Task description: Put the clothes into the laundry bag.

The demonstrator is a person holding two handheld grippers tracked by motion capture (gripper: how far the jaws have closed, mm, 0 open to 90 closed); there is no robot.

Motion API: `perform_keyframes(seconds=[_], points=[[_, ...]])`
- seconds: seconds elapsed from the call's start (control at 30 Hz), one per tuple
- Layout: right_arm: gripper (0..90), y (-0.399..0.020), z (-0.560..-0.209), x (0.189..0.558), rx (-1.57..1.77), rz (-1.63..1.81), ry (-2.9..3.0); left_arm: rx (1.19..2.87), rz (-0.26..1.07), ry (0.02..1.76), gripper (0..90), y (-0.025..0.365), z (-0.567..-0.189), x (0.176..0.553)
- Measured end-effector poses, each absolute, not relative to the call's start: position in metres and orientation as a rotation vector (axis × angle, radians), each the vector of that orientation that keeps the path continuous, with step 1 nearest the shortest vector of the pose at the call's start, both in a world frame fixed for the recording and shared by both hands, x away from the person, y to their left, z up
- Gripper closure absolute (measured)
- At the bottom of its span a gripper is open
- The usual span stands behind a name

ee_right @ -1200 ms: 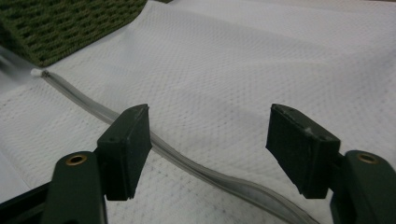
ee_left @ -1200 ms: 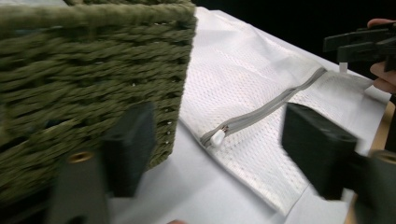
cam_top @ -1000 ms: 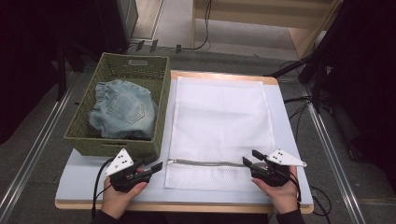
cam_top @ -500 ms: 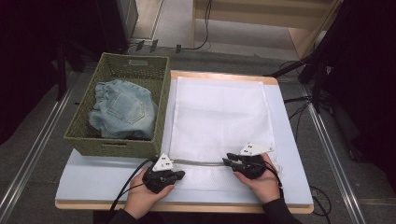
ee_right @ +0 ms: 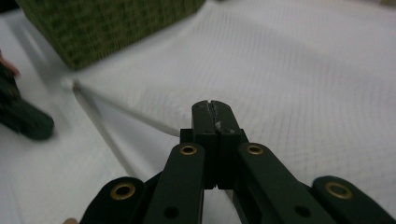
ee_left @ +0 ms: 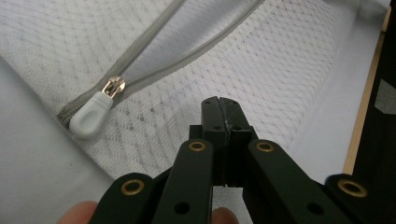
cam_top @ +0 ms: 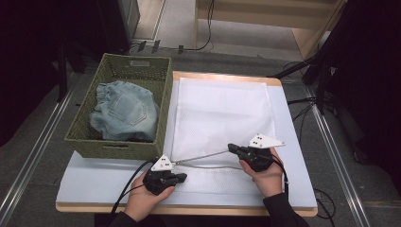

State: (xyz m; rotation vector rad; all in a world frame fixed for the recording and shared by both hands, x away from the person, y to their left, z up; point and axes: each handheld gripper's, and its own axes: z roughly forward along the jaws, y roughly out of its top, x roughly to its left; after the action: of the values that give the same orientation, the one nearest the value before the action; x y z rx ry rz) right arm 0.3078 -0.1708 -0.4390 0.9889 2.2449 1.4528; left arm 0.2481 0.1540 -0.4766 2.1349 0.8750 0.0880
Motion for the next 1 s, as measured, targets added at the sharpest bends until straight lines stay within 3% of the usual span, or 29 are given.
perform_keyframes(seconds=[0.33, 0.37, 0.63, 0.9, 1.0], points=[[86.8, -0.171, -0.469, 0.316, 1.058, 1.336, 2.374, 2.131, 0.082, 0.865, 90.0, 0.155, -0.477, 0.248], [79.5, -0.176, -0.463, 0.314, 1.038, 1.404, 2.353, 2.129, 0.083, 0.865, 90.0, 0.155, -0.477, 0.248], [55.4, -0.187, -0.46, 0.305, 1.037, 1.429, 2.375, 2.127, 0.084, 0.866, 89.6, 0.156, -0.477, 0.247], [42.9, -0.173, -0.472, 0.304, 1.026, 1.165, 2.485, 2.128, 0.083, 0.864, 89.5, 0.156, -0.477, 0.247], [42.2, -0.169, -0.473, 0.305, 1.04, 1.129, 2.487, 2.128, 0.082, 0.864, 89.5, 0.156, -0.477, 0.247]])
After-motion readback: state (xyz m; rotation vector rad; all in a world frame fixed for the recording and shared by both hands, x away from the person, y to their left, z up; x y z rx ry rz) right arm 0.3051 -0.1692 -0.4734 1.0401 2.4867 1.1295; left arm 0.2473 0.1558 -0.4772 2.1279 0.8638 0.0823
